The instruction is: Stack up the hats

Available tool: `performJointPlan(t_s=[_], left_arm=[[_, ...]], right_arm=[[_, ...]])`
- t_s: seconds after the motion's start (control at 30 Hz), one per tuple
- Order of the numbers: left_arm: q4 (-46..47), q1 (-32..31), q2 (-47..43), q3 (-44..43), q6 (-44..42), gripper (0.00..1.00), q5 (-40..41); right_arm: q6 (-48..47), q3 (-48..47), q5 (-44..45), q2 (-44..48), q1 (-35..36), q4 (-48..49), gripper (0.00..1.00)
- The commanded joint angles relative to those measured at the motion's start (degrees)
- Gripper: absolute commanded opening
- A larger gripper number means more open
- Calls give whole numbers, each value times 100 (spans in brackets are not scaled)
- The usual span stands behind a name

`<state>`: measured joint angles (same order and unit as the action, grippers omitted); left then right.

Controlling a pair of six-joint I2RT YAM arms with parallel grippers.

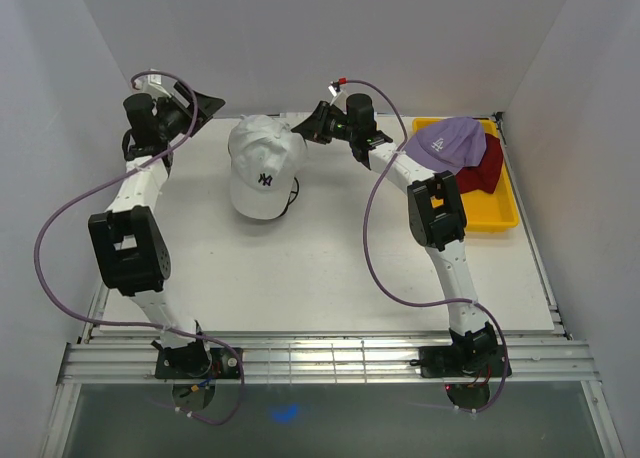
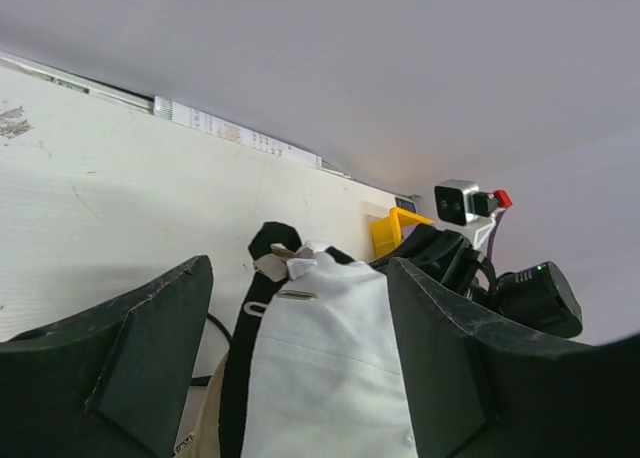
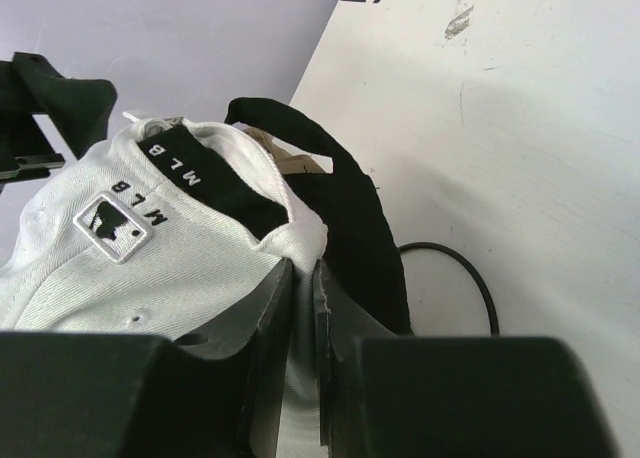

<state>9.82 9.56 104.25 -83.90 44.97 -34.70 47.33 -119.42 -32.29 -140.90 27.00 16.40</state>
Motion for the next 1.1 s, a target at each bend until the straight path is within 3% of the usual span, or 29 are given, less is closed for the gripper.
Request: performJointPlan(t_s=[0.0, 0.33, 0.7, 0.93, 1.07], left_arm=[[134, -42, -589, 171, -312, 79, -257], [-104, -639, -959, 1050, -806, 68, 42], [-209, -798, -801, 1639, -639, 45, 841], [-543, -798, -625, 1693, -498, 43, 1124], [-508, -807, -616, 1710, -454, 52, 1079]], right_arm=[[-137, -46, 92, 98, -64, -164, 18], [74, -222, 109, 98, -55, -58, 22], [224, -679, 127, -113, -46, -111, 26], [321, -724, 101, -341, -29, -111, 28], [382, -689, 57, -482, -29, -173, 27]])
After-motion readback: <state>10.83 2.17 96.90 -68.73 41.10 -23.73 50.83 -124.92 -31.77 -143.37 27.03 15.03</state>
